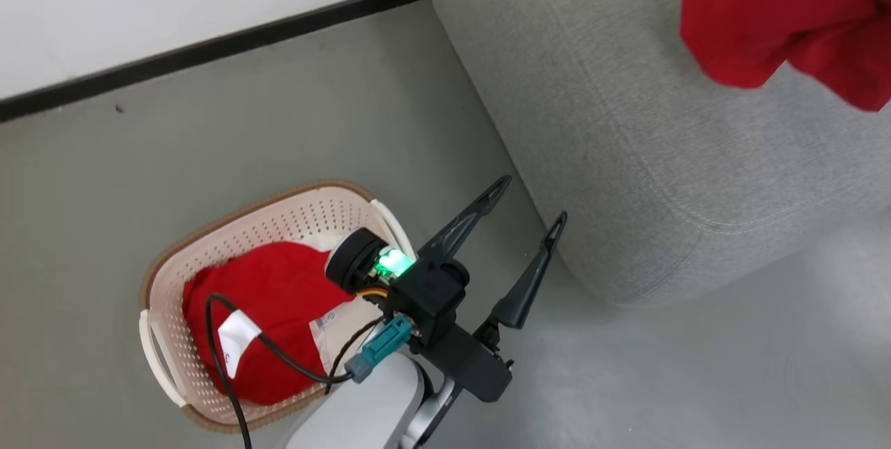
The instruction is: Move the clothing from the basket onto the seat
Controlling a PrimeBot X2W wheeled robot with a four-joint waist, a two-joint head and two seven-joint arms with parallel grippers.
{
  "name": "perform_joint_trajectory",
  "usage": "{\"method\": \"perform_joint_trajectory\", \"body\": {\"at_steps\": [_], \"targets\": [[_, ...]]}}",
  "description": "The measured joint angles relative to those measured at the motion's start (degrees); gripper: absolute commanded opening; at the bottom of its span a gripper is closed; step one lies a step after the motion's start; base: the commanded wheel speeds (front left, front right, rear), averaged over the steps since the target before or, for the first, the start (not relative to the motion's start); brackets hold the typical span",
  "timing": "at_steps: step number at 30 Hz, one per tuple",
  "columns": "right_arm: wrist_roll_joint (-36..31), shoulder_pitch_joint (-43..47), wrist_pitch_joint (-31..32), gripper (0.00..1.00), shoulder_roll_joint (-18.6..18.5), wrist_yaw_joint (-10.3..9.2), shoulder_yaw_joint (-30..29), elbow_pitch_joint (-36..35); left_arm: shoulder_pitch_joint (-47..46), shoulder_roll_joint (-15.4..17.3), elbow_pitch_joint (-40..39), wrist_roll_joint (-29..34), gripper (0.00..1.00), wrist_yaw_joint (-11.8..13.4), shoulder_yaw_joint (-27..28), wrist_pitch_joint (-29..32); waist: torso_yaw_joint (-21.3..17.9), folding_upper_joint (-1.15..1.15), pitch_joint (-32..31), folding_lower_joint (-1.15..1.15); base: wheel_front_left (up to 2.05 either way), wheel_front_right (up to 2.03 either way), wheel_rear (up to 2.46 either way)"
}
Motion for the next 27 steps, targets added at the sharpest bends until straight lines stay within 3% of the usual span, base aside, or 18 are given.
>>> {"method": "perform_joint_trajectory", "body": {"at_steps": [27], "targets": [[0.6,-15.6,0.0,0.0,-10.3,-0.51,-12.4,16.4,-13.1,0.1,-2.0,2.9,1.0,1.0,-7.5,0.0,8.6,0.0,19.2,0.0,0.0,0.0,0.0]]}}
